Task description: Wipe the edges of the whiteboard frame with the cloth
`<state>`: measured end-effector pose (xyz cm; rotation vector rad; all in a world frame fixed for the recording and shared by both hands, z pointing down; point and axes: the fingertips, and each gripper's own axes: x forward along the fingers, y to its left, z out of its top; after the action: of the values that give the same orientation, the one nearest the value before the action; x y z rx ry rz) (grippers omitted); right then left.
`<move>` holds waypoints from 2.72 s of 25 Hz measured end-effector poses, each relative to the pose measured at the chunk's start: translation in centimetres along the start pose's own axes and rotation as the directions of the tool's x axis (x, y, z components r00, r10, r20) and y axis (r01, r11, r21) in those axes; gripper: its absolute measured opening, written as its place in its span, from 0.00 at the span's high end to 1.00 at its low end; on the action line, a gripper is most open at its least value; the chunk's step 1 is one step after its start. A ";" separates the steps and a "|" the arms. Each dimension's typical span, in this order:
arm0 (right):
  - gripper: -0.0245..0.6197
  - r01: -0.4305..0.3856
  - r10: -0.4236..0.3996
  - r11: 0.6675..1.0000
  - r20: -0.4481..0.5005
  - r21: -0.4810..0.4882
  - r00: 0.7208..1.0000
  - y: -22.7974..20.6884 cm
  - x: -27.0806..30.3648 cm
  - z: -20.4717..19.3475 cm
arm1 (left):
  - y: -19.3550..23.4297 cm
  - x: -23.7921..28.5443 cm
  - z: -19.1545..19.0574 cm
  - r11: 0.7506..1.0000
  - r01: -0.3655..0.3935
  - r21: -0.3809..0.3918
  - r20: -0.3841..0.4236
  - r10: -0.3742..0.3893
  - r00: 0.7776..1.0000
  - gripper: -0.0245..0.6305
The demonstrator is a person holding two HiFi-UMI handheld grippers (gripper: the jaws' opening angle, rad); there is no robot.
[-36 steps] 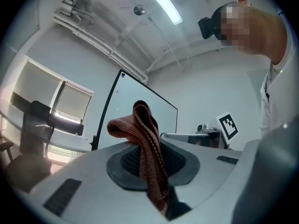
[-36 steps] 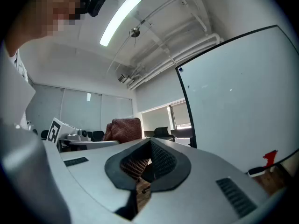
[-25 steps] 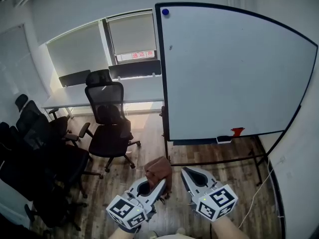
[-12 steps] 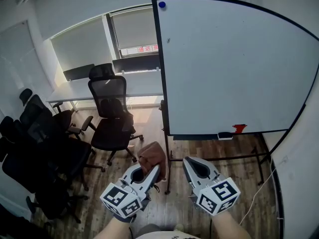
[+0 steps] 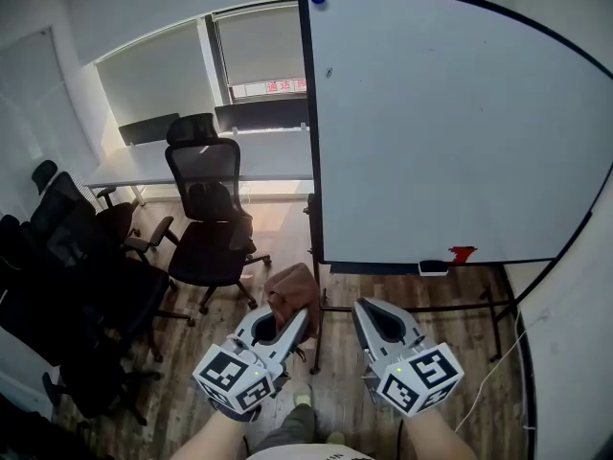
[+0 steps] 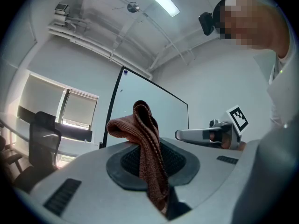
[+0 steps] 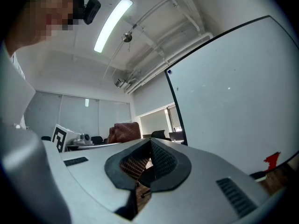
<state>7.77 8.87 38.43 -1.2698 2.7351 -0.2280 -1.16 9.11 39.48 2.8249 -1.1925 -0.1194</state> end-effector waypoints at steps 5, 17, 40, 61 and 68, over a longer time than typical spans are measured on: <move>0.95 0.019 -0.019 1.000 -0.006 -0.003 1.000 -2.8 4.1 0.0 | 4.4 3.6 -0.5 1.000 0.003 -0.019 0.011 -0.003 1.000 0.86; 0.95 0.093 -0.093 0.996 0.003 -0.012 0.996 -10.4 17.6 1.9 | 17.7 14.9 -0.1 0.998 0.044 0.034 0.011 -0.044 0.999 0.86; 0.95 0.017 -0.018 1.000 -0.021 -0.014 1.000 -18.8 27.0 2.8 | 25.9 27.3 -2.3 0.988 -0.001 0.154 -0.025 0.005 1.000 0.86; 0.95 -0.055 0.059 0.992 0.034 -0.110 0.998 -18.3 28.9 9.0 | 25.9 28.5 5.3 0.988 0.051 0.149 0.050 -0.059 0.997 0.86; 0.95 -0.048 0.059 0.984 0.060 -0.171 0.996 -18.2 28.9 12.9 | 25.4 28.7 8.9 0.984 0.077 0.159 0.077 -0.090 0.993 0.86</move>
<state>4.98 -25.98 27.85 -1.2169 2.7785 0.0513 -0.21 -29.47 31.86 3.0351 -1.1462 -0.1575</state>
